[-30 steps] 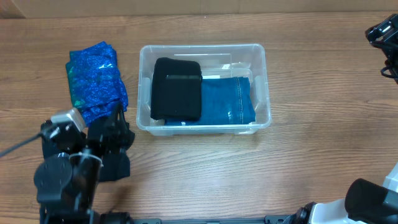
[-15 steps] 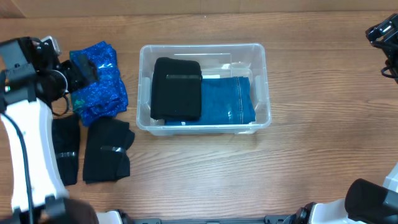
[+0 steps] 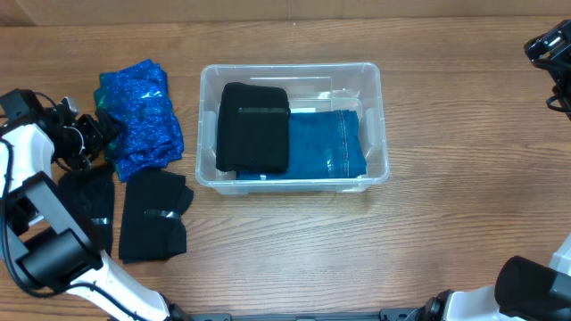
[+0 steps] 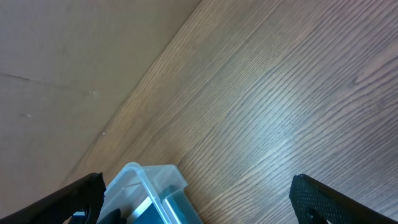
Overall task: Pack container
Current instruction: 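Grasp the blue sparkly cloth with the left gripper and lift it, then lower the blue sparkly cloth into the bin's right side onto the jeans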
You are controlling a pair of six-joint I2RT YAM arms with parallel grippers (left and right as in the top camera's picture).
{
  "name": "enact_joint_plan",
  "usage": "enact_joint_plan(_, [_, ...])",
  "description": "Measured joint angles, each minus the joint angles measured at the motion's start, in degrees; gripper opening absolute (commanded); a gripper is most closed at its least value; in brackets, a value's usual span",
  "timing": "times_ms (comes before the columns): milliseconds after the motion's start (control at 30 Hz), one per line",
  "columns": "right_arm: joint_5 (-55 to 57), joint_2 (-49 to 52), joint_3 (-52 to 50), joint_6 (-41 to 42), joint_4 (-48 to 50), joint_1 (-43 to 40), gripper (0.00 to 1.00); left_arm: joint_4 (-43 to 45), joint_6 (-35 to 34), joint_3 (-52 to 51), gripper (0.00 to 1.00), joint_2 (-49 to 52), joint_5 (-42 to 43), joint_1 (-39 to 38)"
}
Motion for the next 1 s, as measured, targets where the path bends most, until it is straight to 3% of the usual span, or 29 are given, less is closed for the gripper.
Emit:
enact_joint_plan(300, [-0.02,0.00,0.00,0.02,0.00,0.00,1.00,8.33,-1.75,0.02,1.00,5.53,0.57,-0.02])
enact_joint_plan(367, [-0.02,0.00,0.00,0.00,-0.02,0.00,1.00,9.77,-2.08,0.50,0.94,6.10,0.85,-0.17])
enact_joint_plan(500, [0.00,0.00,0.00,0.02,-0.02,0.00,1.00,11.41,-2.97,0.90,0.56,7.08,1.95,-1.42])
enact_joint_plan(567, [0.00,0.00,0.00,0.02,0.00,0.00,1.00,11.52,-3.08,0.94,0.14,7.39,1.95,-2.45])
enact_joint_plan(600, [-0.02,0.00,0.00,0.02,0.00,0.00,1.00,12.00,-3.23,0.94,0.06,7.91,2.14,-3.48])
enact_joint_plan(833, [0.00,0.00,0.00,0.00,0.00,0.00,1.00,8.46,-3.23,2.01,0.04,7.87,3.08,-6.51])
enact_joint_plan(1000, [0.00,0.00,0.00,0.00,0.00,0.00,1.00,-6.91,-2.86,7.69,0.04,5.35,3.19,-6.80])
